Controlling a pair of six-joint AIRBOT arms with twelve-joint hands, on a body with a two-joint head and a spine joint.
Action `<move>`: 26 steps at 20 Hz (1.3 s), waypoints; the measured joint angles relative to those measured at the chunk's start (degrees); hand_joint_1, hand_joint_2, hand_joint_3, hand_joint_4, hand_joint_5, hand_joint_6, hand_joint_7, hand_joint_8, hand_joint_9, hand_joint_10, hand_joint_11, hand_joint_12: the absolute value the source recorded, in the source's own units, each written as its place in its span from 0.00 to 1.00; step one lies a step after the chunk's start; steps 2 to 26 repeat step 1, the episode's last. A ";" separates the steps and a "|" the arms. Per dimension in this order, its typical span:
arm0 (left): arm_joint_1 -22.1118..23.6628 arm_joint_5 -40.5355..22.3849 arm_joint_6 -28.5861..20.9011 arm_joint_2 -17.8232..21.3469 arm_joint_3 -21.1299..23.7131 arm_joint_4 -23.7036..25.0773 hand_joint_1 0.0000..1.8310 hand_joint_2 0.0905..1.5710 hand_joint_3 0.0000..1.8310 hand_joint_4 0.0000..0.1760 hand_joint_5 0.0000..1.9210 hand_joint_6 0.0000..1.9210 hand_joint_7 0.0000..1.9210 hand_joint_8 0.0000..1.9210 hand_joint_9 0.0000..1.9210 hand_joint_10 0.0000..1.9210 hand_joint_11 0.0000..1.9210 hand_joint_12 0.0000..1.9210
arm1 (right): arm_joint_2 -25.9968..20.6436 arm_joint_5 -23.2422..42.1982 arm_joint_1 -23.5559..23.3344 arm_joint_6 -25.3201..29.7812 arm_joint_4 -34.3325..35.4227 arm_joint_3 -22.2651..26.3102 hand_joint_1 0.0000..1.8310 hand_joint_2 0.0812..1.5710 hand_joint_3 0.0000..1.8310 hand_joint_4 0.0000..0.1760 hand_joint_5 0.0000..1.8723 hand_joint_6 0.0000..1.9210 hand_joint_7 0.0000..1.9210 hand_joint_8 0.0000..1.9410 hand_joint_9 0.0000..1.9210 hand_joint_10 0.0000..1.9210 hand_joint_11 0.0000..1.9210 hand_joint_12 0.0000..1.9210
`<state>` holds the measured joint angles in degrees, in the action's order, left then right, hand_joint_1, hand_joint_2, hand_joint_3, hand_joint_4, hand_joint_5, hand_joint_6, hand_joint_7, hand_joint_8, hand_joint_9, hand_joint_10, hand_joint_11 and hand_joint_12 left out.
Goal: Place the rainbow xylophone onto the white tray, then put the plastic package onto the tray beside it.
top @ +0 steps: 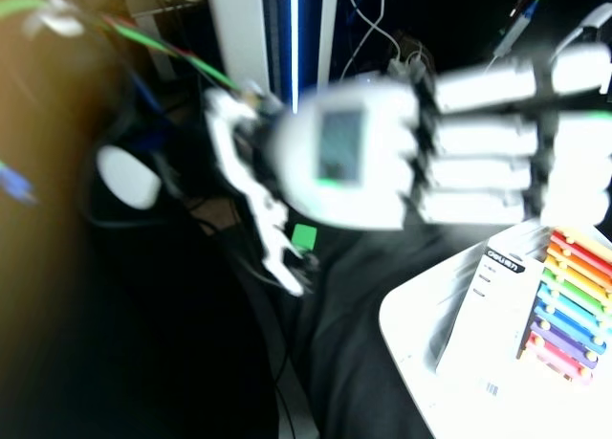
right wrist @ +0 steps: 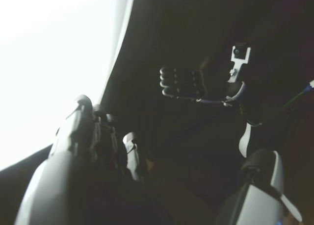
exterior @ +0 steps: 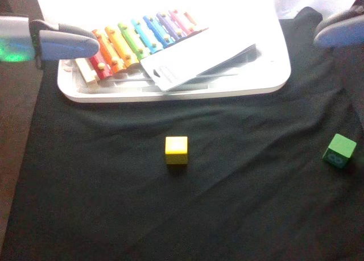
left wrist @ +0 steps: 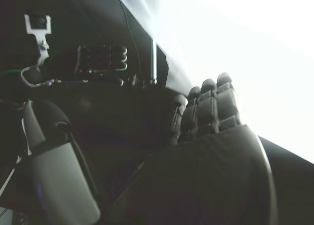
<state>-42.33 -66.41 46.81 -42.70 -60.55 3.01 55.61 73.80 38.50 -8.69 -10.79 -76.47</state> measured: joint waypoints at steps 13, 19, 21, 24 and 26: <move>-0.55 -0.94 0.20 0.39 0.33 -0.33 0.38 0.52 0.04 0.21 0.00 0.00 0.00 0.00 0.00 0.00 0.00 0.00 | -0.17 1.73 1.07 -0.07 0.70 0.35 0.44 0.33 0.00 1.00 0.00 0.00 0.00 0.00 0.00 0.00 0.01 0.00; -0.55 -0.94 0.20 0.39 0.33 -0.33 0.38 0.52 0.04 0.21 0.00 0.00 0.00 0.00 0.00 0.00 0.00 0.00 | -0.17 1.73 1.07 -0.07 0.70 0.35 0.44 0.33 0.00 1.00 0.00 0.00 0.00 0.00 0.00 0.00 0.01 0.00; -0.55 -0.94 0.20 0.39 0.33 -0.33 0.38 0.52 0.04 0.21 0.00 0.00 0.00 0.00 0.00 0.00 0.00 0.00 | -0.17 1.73 1.07 -0.07 0.70 0.35 0.44 0.33 0.00 1.00 0.00 0.00 0.00 0.00 0.00 0.00 0.01 0.00; -0.55 -0.94 0.20 0.39 0.33 -0.33 0.38 0.52 0.04 0.21 0.00 0.00 0.00 0.00 0.00 0.00 0.00 0.00 | -0.17 1.73 1.07 -0.07 0.70 0.35 0.44 0.33 0.00 1.00 0.00 0.00 0.00 0.00 0.00 0.00 0.01 0.00; -0.55 -0.94 0.20 0.39 0.33 -0.33 0.38 0.52 0.04 0.21 0.00 0.00 0.00 0.00 0.00 0.00 0.00 0.00 | -0.17 1.73 1.07 -0.07 0.70 0.35 0.44 0.33 0.00 1.00 0.00 0.00 0.00 0.00 0.00 0.00 0.01 0.00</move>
